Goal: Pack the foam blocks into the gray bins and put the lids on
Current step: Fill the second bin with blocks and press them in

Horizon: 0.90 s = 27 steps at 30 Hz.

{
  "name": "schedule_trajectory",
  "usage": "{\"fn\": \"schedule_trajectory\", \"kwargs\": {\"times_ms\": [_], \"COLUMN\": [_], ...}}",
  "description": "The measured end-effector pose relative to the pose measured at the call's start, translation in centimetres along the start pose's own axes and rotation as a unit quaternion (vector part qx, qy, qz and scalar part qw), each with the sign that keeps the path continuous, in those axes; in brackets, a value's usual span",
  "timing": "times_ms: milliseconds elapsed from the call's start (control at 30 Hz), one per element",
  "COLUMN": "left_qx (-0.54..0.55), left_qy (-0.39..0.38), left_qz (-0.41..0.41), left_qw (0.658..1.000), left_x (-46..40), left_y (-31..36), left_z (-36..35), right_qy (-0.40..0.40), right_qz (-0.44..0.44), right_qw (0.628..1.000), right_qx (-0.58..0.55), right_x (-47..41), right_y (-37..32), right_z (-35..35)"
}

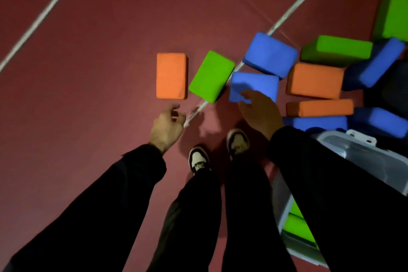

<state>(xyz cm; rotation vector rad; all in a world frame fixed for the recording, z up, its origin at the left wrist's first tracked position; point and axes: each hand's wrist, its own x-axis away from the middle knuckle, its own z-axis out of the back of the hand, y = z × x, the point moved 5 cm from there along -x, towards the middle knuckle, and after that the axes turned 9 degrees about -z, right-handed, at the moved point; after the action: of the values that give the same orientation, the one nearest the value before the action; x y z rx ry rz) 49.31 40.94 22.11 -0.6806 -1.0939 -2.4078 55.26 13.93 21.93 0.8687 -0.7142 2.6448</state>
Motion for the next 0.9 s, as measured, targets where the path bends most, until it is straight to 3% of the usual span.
{"fn": "schedule_trajectory", "kwargs": {"times_ms": [200,333,433,500,600,667,800,900], "left_qx": [0.058,0.114,0.223,0.272,0.462,0.518,0.522,0.455], "left_qy": [0.053,0.1,0.25,0.276,0.151,0.092,0.207,0.243], "left_qz": [0.055,0.151,0.301,0.388,0.368,0.34,0.318,0.284], "left_qw": [0.995,0.977,0.893,0.837,0.793,0.78,0.764,0.808], "left_x": [-10.3,-20.0,-25.3,-27.2,-29.1,-29.9,-29.9,-28.2], "left_y": [-6.0,-13.5,-19.4,-22.9,-23.5,-22.4,-21.7,-20.4], "left_z": [-2.3,-5.5,-7.5,-9.3,-13.7,-15.6,-15.9,-13.9], "right_qy": [-0.05,-0.058,-0.032,-0.027,-0.061,-0.082,-0.09,-0.061], "right_qz": [0.003,0.001,0.01,0.021,0.016,0.001,-0.009,-0.018], "right_qw": [0.998,0.996,0.998,0.997,0.996,0.994,0.989,0.991], "right_qx": [0.032,0.065,0.055,0.065,0.059,0.066,0.117,0.114], "right_x": [-11.7,-23.1,-29.8,-33.6,-37.6,-39.2,-39.3,-36.5], "right_y": [-2.9,-2.3,-1.7,-1.2,-0.2,0.5,1.0,0.1], "right_z": [-5.2,-10.9,-14.1,-16.2,-18.6,-19.1,-18.7,-17.2]}}
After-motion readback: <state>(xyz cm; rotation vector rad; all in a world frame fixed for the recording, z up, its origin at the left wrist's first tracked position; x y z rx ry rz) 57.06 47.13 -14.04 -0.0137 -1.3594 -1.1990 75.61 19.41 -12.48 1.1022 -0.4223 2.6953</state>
